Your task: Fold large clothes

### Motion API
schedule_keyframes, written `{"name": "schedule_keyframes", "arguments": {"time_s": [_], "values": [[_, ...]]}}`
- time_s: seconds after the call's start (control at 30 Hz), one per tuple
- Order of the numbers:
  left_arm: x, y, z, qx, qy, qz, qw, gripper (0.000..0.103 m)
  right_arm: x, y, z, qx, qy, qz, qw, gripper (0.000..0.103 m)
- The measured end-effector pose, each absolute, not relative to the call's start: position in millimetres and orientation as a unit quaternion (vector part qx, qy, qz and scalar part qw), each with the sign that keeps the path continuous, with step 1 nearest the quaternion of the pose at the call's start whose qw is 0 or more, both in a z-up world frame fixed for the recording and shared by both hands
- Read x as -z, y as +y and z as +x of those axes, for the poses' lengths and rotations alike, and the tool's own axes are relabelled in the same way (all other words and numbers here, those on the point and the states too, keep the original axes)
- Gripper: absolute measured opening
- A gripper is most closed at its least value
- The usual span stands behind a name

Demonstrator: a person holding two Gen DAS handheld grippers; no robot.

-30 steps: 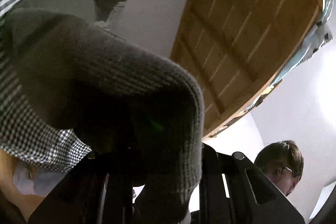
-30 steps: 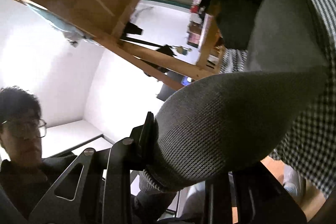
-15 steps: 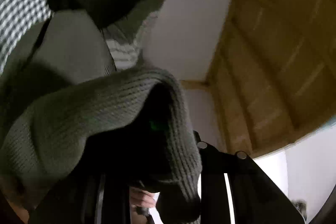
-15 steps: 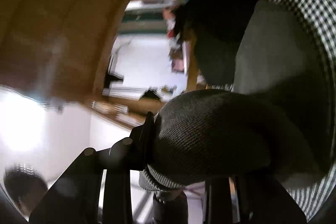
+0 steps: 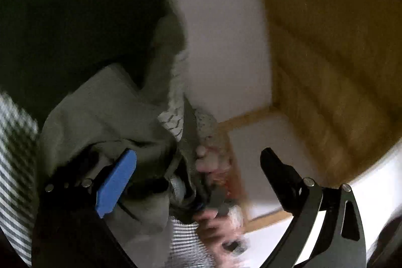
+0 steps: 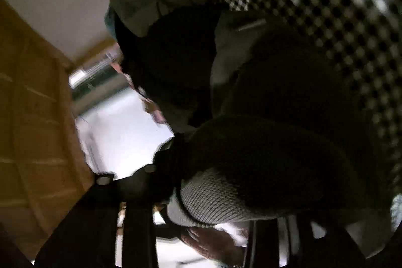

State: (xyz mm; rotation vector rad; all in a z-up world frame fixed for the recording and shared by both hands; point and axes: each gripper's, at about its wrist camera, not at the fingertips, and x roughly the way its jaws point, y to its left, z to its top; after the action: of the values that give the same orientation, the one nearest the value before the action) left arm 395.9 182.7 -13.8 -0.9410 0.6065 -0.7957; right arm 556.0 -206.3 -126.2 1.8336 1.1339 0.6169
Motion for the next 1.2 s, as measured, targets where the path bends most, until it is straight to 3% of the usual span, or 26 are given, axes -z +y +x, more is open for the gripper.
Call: {"name": "schedule_keyframes", "arguments": {"time_s": [0.03, 0.07, 0.17, 0.33, 0.4, 0.5, 0.6, 0.73, 0.8, 1.03, 1.1, 1.13, 1.2], "values": [[9, 178, 385, 0.378, 0.27, -0.415, 0.782, 0.097, 120, -206, 549, -0.262, 0.403, 0.774, 0.412, 0.096], [6, 170, 374, 0.388, 0.27, -0.394, 0.789, 0.097, 111, -209, 545, -0.263, 0.354, 0.805, 0.397, 0.1], [30, 131, 372, 0.424, 0.317, -0.346, 0.775, 0.097, 75, -222, 547, -0.269, 0.307, 0.813, 0.416, 0.1], [89, 101, 423, 0.336, 0.394, -0.336, 0.787, 0.097, 15, -233, 574, -0.296, 0.407, 0.647, 0.572, 0.1], [85, 114, 431, 0.302, 0.388, -0.335, 0.804, 0.097, -17, -231, 561, -0.311, 0.436, 0.493, 0.686, 0.1], [63, 124, 427, 0.281, 0.382, -0.266, 0.839, 0.097, -45, -226, 529, -0.272, 0.397, 0.218, 0.849, 0.1], [37, 115, 406, 0.333, 0.378, -0.114, 0.857, 0.097, -31, -216, 520, -0.219, 0.384, 0.05, 0.895, 0.1], [38, 107, 386, 0.361, 0.332, 0.107, 0.865, 0.097, 2, -212, 524, -0.264, 0.42, 0.063, 0.866, 0.1], [50, 105, 394, 0.338, 0.351, 0.149, 0.861, 0.097, 12, -209, 528, -0.271, 0.421, 0.077, 0.863, 0.1], [66, 124, 444, 0.37, 0.421, -0.016, 0.828, 0.098, 42, -168, 545, -0.275, 0.427, 0.11, 0.855, 0.1], [66, 137, 448, 0.386, 0.409, -0.08, 0.823, 0.081, 42, -161, 540, -0.28, 0.421, 0.104, 0.857, 0.1], [62, 144, 450, 0.396, 0.4, -0.108, 0.82, 0.06, 40, -161, 537, -0.284, 0.406, 0.106, 0.862, 0.099], [53, 149, 448, 0.409, 0.381, -0.122, 0.82, 0.046, 34, -164, 534, -0.295, 0.381, 0.12, 0.868, 0.088]]}}
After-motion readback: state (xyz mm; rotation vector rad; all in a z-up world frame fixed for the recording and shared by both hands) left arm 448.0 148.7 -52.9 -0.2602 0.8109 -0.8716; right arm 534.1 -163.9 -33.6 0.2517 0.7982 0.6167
